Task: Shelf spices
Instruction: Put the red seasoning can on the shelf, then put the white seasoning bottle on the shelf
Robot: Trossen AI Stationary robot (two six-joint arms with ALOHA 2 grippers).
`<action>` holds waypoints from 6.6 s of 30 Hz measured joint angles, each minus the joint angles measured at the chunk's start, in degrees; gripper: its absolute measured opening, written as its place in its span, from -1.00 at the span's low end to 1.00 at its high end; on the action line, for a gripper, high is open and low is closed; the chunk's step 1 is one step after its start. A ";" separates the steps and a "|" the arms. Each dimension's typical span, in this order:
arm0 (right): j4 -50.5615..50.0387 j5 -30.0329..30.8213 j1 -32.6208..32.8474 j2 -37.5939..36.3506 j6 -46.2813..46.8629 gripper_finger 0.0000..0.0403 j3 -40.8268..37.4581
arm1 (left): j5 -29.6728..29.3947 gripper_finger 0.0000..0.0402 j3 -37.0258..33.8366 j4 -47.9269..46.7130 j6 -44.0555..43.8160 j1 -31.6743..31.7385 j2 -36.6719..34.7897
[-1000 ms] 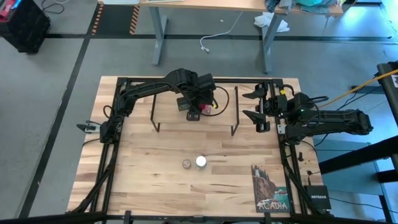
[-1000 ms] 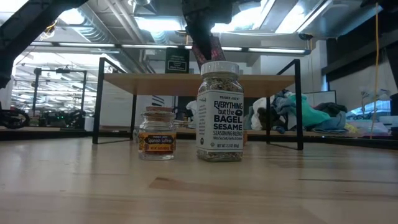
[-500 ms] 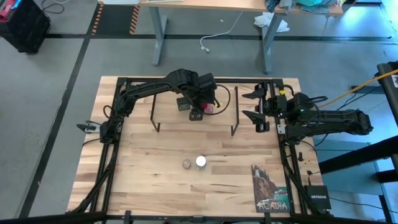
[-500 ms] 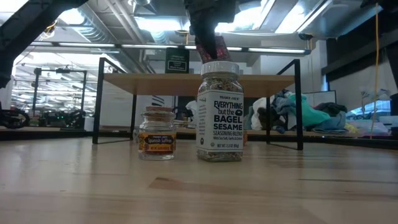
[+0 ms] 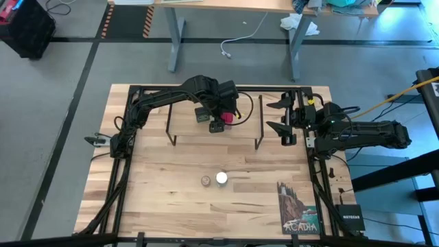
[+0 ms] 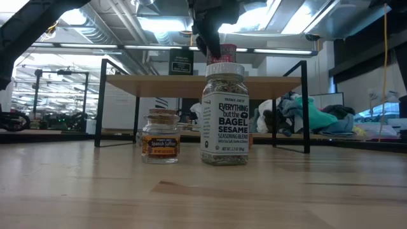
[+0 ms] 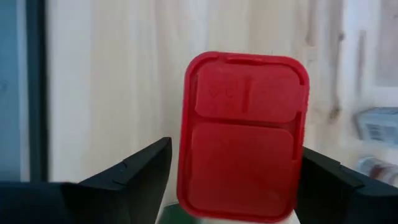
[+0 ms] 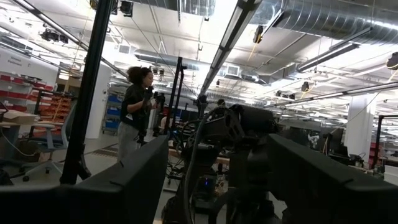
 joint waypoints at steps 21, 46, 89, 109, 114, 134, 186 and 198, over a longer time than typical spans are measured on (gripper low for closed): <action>-3.41 -0.03 0.00 -0.02 0.03 0.38 0.00 | -1.54 0.38 1.16 1.84 -7.46 -11.37 -11.35; -5.99 -0.42 12.03 0.02 2.75 0.38 0.00 | -11.38 0.38 -32.62 25.58 -21.00 -29.62 -11.13; -5.55 2.68 12.37 0.00 2.75 0.38 0.02 | -4.25 0.34 -32.77 31.73 -21.46 -29.55 -0.90; -5.99 2.95 12.39 0.00 2.43 0.38 0.04 | -5.19 -0.05 -32.77 31.20 -19.71 -28.94 -1.19; -6.29 3.03 12.37 0.00 1.39 0.38 0.04 | -6.67 -0.06 -32.80 30.38 -19.54 -28.96 -3.66; -6.82 3.15 12.37 0.02 1.20 0.38 0.07 | -21.19 -0.06 -32.77 14.45 -19.90 -28.62 -26.34; -6.73 2.95 12.37 0.02 -1.17 0.38 0.04 | -1.56 -0.06 -32.77 24.04 9.55 18.03 -30.72; -7.08 3.52 12.37 0.02 -1.64 0.38 0.02 | 1.96 -0.06 -32.77 35.69 12.98 13.18 -25.40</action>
